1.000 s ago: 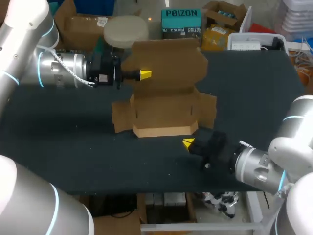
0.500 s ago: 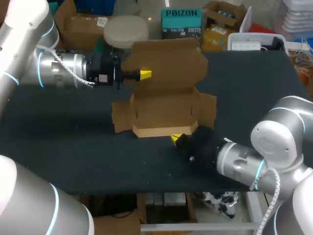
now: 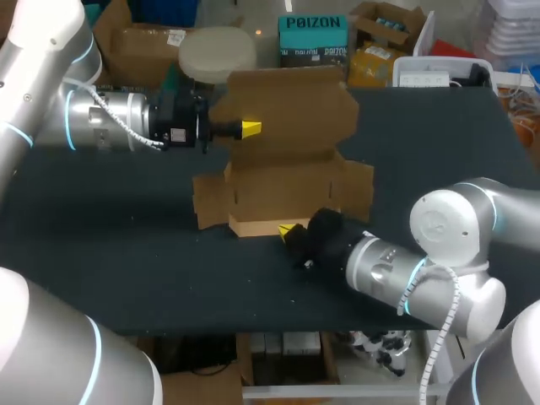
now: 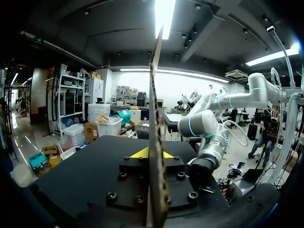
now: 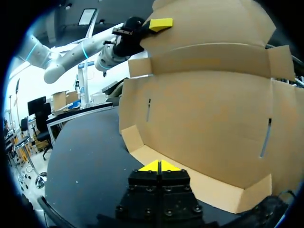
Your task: Assemble the packaging by folding the flat box into shape, placing the metal phone stand inside, and closing the box properly
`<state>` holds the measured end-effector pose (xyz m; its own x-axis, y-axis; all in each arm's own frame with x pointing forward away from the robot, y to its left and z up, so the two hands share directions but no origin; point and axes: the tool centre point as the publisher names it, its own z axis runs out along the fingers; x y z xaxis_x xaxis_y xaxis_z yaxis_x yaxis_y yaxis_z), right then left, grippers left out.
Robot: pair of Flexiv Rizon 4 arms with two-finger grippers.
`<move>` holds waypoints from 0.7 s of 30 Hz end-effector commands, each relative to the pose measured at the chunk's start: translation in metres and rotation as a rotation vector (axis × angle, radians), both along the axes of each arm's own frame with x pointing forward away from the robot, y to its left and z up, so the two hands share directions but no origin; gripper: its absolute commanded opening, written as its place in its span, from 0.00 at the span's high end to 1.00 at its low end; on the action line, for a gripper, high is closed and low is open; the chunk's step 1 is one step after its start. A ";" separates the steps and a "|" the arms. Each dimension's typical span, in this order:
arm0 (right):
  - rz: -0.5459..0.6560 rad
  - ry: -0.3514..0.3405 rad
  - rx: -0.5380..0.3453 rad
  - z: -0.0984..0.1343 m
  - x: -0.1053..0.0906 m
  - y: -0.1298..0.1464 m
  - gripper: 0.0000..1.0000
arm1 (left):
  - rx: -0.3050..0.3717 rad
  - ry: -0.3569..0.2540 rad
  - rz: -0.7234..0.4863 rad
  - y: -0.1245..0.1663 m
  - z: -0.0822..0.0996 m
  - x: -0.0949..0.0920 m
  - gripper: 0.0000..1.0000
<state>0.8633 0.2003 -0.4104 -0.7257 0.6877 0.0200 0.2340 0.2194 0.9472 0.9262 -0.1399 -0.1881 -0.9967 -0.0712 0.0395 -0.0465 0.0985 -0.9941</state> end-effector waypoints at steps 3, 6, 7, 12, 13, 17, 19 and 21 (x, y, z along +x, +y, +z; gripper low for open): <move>-0.118 -0.014 -0.041 -0.013 0.022 0.023 1.00 | -0.002 0.000 -0.004 0.000 -0.002 0.001 1.00; -0.135 -0.002 -0.042 -0.017 0.025 0.020 1.00 | -0.002 0.000 -0.004 0.000 -0.002 0.001 1.00; -0.139 0.000 -0.042 -0.018 0.026 0.019 1.00 | -0.002 0.000 -0.004 0.000 -0.002 0.001 1.00; -0.155 0.004 -0.035 -0.019 0.027 0.014 1.00 | -0.002 0.000 -0.004 0.000 -0.002 0.001 1.00; -0.156 0.004 -0.034 -0.018 0.027 0.013 1.00 | -0.002 0.000 -0.004 0.000 -0.002 0.001 1.00; -0.162 0.004 -0.031 -0.018 0.027 0.010 1.00 | -0.002 0.000 -0.004 0.000 -0.002 0.001 1.00; -0.165 0.004 -0.029 -0.018 0.026 0.009 1.00 | -0.002 0.000 -0.004 0.000 -0.002 0.001 1.00; -0.166 0.004 -0.027 -0.018 0.025 0.008 1.00 | -0.002 0.000 -0.004 0.000 -0.002 0.001 1.00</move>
<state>0.8920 0.2081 -0.4251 -0.6427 0.7658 0.0233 0.2772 0.2041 0.9389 0.9260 -0.1401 -0.1889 -0.9967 -0.0712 0.0395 -0.0465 0.0986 -0.9940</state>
